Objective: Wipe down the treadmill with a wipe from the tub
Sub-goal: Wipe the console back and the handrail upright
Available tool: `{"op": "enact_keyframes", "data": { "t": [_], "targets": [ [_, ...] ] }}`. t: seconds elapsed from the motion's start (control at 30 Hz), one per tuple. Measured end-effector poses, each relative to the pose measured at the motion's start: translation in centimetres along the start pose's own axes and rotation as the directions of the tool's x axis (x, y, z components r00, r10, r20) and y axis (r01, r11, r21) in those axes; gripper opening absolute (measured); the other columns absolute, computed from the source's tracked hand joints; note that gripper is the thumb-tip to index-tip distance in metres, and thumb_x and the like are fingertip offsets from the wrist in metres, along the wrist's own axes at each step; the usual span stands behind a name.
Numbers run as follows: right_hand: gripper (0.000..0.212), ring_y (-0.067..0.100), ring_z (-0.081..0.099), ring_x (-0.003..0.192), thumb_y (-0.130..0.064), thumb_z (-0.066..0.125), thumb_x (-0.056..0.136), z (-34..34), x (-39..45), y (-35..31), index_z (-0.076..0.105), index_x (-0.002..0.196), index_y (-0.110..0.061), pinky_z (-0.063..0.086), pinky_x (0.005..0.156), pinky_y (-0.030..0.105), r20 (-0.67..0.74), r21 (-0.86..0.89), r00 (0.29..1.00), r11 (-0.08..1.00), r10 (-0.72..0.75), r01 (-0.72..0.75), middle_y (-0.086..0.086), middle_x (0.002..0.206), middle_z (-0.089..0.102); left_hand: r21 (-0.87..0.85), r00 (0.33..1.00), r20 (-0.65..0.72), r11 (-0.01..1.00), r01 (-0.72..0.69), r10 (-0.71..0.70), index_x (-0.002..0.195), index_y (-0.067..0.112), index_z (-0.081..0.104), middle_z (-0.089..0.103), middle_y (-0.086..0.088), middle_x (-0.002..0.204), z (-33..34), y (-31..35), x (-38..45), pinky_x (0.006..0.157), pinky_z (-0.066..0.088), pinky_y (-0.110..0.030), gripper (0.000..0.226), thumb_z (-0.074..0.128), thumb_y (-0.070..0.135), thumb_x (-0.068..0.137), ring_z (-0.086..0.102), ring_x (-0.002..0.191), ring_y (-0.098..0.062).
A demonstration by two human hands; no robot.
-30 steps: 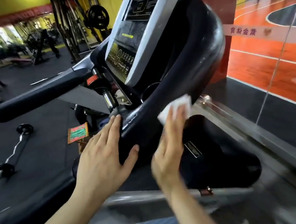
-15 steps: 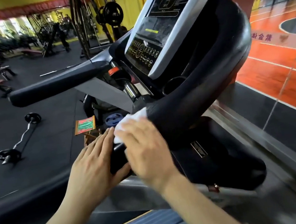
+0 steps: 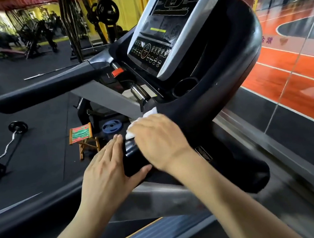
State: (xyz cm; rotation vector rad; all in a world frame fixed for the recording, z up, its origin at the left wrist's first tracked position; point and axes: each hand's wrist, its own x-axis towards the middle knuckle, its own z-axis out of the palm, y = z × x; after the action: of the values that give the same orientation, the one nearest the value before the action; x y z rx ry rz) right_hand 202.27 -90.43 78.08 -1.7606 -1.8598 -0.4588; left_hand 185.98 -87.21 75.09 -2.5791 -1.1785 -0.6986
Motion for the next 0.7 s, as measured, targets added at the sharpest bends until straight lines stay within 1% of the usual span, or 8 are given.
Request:
{"op": "enact_keyframes", "data": {
  "t": [0.07,0.17,0.23,0.3,0.37,0.43,0.6,0.7],
  "targets": [
    [0.029,0.028,0.064,0.108,-0.009,0.050,0.086,-0.9,-1.0,4.0,0.075,0.099,-0.013,0.044,0.100,0.044,-0.245,0.053,0.969,0.999,0.014,-0.001,0.005,0.109,0.073,0.009,1.000,-0.013,1.000,0.000,0.000,0.135,0.003,0.059,0.065,-0.011,0.135,-0.1,0.1,0.0,0.093,0.055,-0.038,0.097,0.047,0.080,0.077,0.066,0.119,-0.027],
    [0.048,0.029,0.043,0.142,0.011,0.048,0.090,-0.9,-4.0,7.5,0.061,0.135,-0.001,0.033,0.117,0.052,-0.531,0.163,0.806,0.965,0.262,-0.206,0.016,0.145,0.055,0.008,1.000,-0.009,1.000,0.003,-0.003,0.136,0.004,0.058,0.065,-0.011,0.136,-0.1,0.2,0.0,0.095,0.054,-0.040,0.096,0.047,0.080,0.079,0.064,0.121,-0.028],
    [0.054,0.031,0.025,0.152,0.009,0.042,0.098,1.8,-5.9,4.8,0.042,0.151,-0.003,0.023,0.123,0.054,-0.536,0.296,0.748,0.917,0.391,-0.267,0.018,0.161,0.033,0.006,1.000,0.012,1.000,0.005,-0.005,0.138,0.004,0.055,0.064,-0.010,0.136,-0.1,0.2,0.0,0.097,0.053,-0.041,0.095,0.049,0.079,0.080,0.063,0.123,-0.027],
    [0.061,0.031,0.015,0.155,0.002,0.041,0.100,6.1,-8.2,0.5,0.025,0.158,-0.010,0.016,0.125,0.052,-0.466,0.327,0.820,0.926,0.332,-0.189,0.011,0.168,0.016,0.000,1.000,0.027,1.000,0.011,-0.011,0.140,0.005,0.054,0.064,-0.009,0.136,0.0,0.3,-0.1,0.096,0.053,-0.041,0.095,0.050,0.078,0.079,0.062,0.123,-0.027],
    [0.071,0.029,0.020,0.154,-0.001,0.047,0.099,9.6,-10.5,-2.7,0.018,0.161,-0.020,0.021,0.124,0.051,-0.423,0.266,0.885,0.960,0.194,-0.083,0.004,0.169,0.014,-0.017,0.999,0.040,0.999,0.029,-0.028,0.141,0.006,0.053,0.064,-0.008,0.136,-0.3,0.2,-0.2,0.095,0.053,-0.041,0.094,0.051,0.076,0.078,0.062,0.123,-0.027],
    [0.076,0.029,0.025,0.152,0.002,0.051,0.097,10.3,-10.9,-1.5,0.019,0.161,-0.022,0.028,0.121,0.053,-0.463,0.247,0.874,0.968,0.150,-0.036,0.004,0.167,0.019,-0.017,0.998,0.050,1.000,0.026,-0.025,0.141,0.007,0.052,0.064,-0.008,0.135,-0.5,0.4,-0.1,0.093,0.054,-0.042,0.093,0.055,0.074,0.077,0.062,0.122,-0.027],
    [0.052,0.032,0.010,0.156,0.004,0.034,0.105,4.1,-6.0,7.7,0.025,0.156,0.000,0.022,0.122,0.058,-0.564,0.577,0.587,0.786,0.580,-0.223,0.015,0.167,0.014,0.025,0.998,0.069,1.000,0.011,-0.013,0.142,0.007,0.049,0.062,-0.009,0.137,-1.1,0.8,-0.1,0.091,0.054,-0.043,0.093,0.060,0.072,0.077,0.061,0.120,-0.030],
    [0.054,0.033,0.008,0.156,0.009,0.038,0.104,5.1,-6.4,5.4,0.026,0.156,0.001,0.021,0.122,0.059,-0.531,0.638,0.560,0.735,0.636,-0.230,0.019,0.167,0.014,0.011,0.993,0.117,1.000,0.022,-0.023,0.147,0.009,0.044,0.057,-0.008,0.144,-1.4,1.0,-0.2,0.098,0.050,-0.044,0.097,0.072,0.070,0.077,0.056,0.127,-0.030]
  ]
}}
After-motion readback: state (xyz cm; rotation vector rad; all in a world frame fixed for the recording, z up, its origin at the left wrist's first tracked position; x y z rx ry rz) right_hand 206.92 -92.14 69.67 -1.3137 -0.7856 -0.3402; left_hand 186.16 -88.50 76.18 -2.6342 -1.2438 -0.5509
